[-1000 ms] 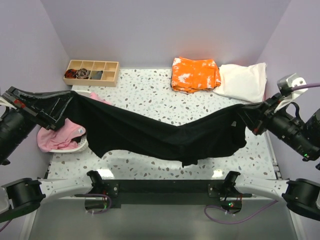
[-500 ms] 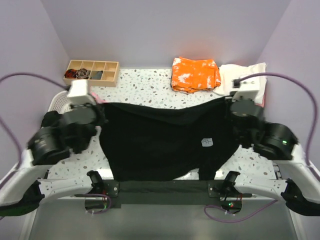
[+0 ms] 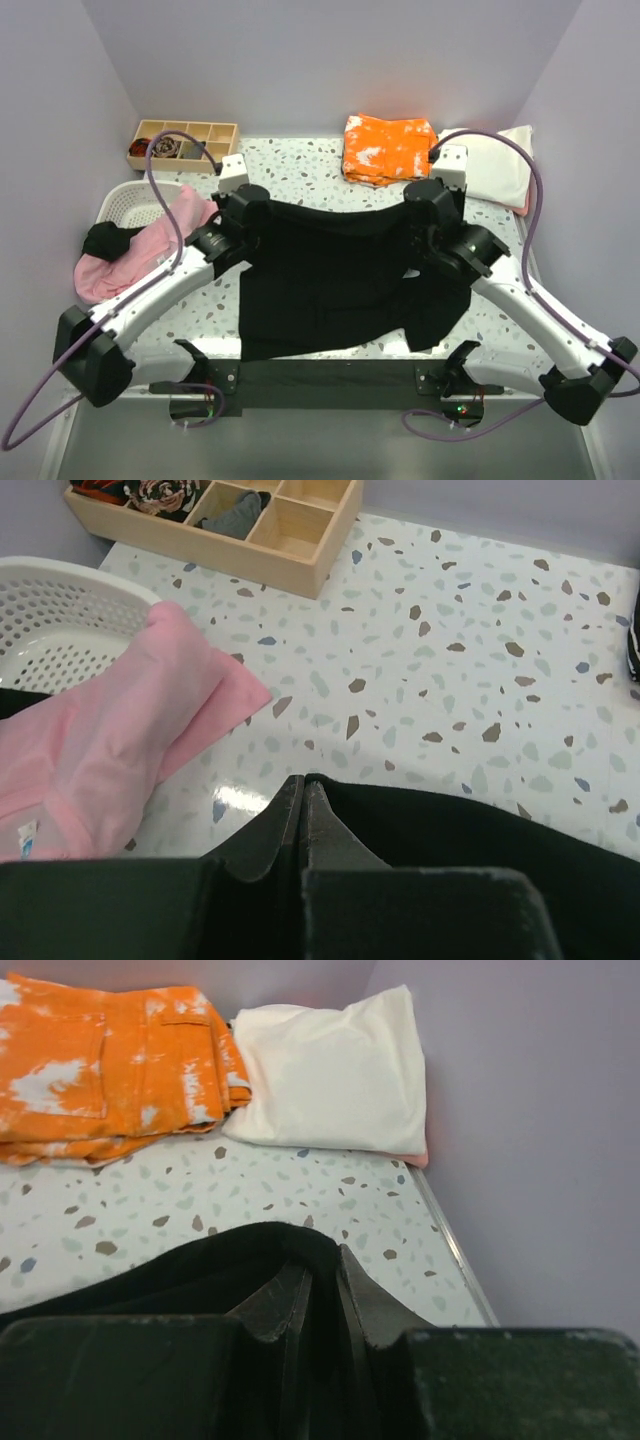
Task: Fold and stack the t-shirts
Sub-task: Flatten out the tshirt
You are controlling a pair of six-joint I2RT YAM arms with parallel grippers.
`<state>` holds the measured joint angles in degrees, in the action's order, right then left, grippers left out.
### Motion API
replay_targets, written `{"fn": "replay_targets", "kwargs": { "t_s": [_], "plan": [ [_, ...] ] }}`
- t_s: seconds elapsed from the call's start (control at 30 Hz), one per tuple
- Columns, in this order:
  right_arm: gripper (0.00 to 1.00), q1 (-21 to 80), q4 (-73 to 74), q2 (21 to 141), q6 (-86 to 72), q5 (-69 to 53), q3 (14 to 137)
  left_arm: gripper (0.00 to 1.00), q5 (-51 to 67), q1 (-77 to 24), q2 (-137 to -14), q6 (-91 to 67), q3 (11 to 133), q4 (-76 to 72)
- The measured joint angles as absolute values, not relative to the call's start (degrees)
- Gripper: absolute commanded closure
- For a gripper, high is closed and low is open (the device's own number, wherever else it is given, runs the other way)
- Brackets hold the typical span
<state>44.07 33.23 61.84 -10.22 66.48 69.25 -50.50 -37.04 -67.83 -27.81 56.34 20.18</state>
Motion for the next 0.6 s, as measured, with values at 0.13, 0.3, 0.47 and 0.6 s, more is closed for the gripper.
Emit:
{"fn": "replay_targets", "kwargs": {
  "t_s": [0.13, 0.3, 0.47, 0.6],
  "plan": [
    [0.92, 33.93, 29.28, 68.55, -10.48, 61.76, 69.21, 1.0, -48.38, -32.56, -77.6, -23.03, 56.45, 8.56],
    [0.94, 23.64, 27.33, 80.73, -11.09, 53.47, 70.63, 1.0, -43.4, -25.87, -91.09, -18.41, 60.86, 1.19],
    [0.98, 18.72, 26.7, 93.08, -11.14, 46.57, 77.95, 1.0, -39.9, -21.91, -102.54, -14.35, 67.16, -3.57],
    [0.99, 15.51, 26.09, 101.03, -11.25, 42.22, 83.15, 1.0, -37.32, -20.75, -108.84, -11.73, 70.15, -6.33]
  ]
}}
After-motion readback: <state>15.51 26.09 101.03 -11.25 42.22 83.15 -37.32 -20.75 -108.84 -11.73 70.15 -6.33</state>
